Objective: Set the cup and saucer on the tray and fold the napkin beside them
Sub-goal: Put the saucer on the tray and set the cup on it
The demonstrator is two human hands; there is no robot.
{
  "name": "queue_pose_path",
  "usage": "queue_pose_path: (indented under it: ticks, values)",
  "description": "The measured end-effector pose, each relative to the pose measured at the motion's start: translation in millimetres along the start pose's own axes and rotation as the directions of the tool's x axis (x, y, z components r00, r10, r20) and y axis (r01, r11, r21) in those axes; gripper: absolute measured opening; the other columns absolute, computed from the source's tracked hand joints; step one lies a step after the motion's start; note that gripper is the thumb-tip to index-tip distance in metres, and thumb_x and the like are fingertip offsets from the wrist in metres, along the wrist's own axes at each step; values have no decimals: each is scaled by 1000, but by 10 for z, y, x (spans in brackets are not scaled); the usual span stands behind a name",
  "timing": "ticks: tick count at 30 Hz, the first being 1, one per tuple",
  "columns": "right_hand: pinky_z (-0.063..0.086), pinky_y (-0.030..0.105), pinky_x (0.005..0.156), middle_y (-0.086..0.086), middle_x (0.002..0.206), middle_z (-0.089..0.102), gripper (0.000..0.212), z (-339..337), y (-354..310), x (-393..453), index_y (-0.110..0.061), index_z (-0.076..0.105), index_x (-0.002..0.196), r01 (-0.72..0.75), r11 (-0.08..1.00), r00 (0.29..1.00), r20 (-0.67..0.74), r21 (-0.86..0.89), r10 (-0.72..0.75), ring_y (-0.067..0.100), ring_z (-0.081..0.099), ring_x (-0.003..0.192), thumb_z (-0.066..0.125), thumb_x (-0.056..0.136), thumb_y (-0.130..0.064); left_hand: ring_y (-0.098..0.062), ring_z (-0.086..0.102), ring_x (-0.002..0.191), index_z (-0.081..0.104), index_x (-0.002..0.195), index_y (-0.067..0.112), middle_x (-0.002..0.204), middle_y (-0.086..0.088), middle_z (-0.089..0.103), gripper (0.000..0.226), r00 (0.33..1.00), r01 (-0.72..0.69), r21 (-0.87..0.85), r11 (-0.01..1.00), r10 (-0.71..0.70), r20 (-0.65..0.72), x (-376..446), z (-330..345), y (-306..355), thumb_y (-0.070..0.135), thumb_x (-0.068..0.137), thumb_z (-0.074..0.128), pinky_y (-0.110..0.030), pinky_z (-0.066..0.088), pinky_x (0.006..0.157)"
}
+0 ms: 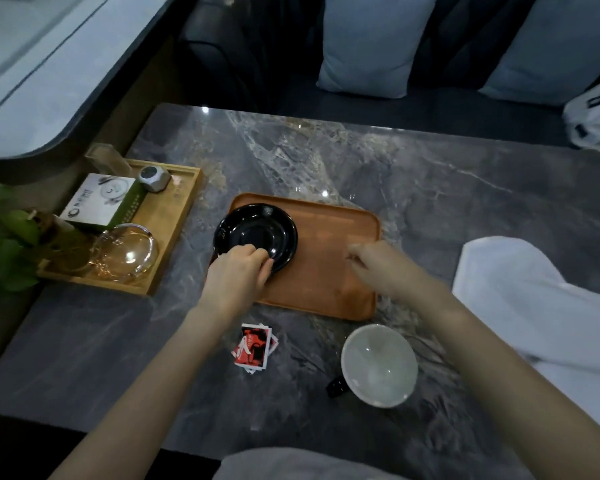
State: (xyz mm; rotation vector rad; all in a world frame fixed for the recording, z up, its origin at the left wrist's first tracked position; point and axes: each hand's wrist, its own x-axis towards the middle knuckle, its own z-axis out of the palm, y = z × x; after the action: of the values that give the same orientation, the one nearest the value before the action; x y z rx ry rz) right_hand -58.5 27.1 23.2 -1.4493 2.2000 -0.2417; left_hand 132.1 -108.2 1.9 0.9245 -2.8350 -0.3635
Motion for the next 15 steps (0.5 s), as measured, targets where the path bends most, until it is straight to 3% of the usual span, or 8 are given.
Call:
queue_pose_path:
  ticks: [3,6,8,10,12,15]
  values:
    - [44,38,71,16,98,66,19,8,149,-353,-10,56,93,-5,997,999,-54,-77,1,34,60,92,41,95,-22,-32,61,69,66,77,5,73,-11,64,43,985,-173,53,983,173,12,-160,51,224,31,88,33,-39,53,53]
    - [45,38,73,13,104,65,24,150,332,-698,-11,57,101,-14,998,994,-109,-55,8,32,59,97,39,96,-25,-31,62,76,67,88,4,84,-11,68,41,966,-260,13,966,259,8,-448,167,443,30,87,35,-39,54,58]
    - [46,37,75,10,108,65,24,332,442,-902,-13,57,106,-33,999,990,-138,27,37,29,60,99,39,96,-27,-26,59,92,66,102,5,98,-10,69,45,964,-268,-3,964,268,1,-693,316,573,37,90,36,-36,53,72]
    - [43,35,74,10,110,63,25,532,511,-1088,-15,52,112,-60,994,986,-153,86,73,28,59,100,38,96,-28,-23,54,109,62,112,6,112,-9,66,59,966,-248,-32,968,249,68,-909,470,677,49,94,25,-34,40,90]
    - [39,33,76,10,116,60,31,682,520,-1253,-16,44,125,-69,988,985,-145,139,90,28,56,103,38,97,-27,-24,54,117,58,118,8,122,-8,63,67,959,-240,-50,969,245,141,-1077,618,748,56,92,21,-32,32,97]
    - [42,37,89,7,126,55,43,798,508,-1399,-25,27,139,-89,968,988,-103,235,116,26,52,109,35,97,-24,-21,48,121,53,123,9,126,-6,60,64,950,-250,-37,968,253,185,-1233,716,848,56,82,38,-34,43,97]
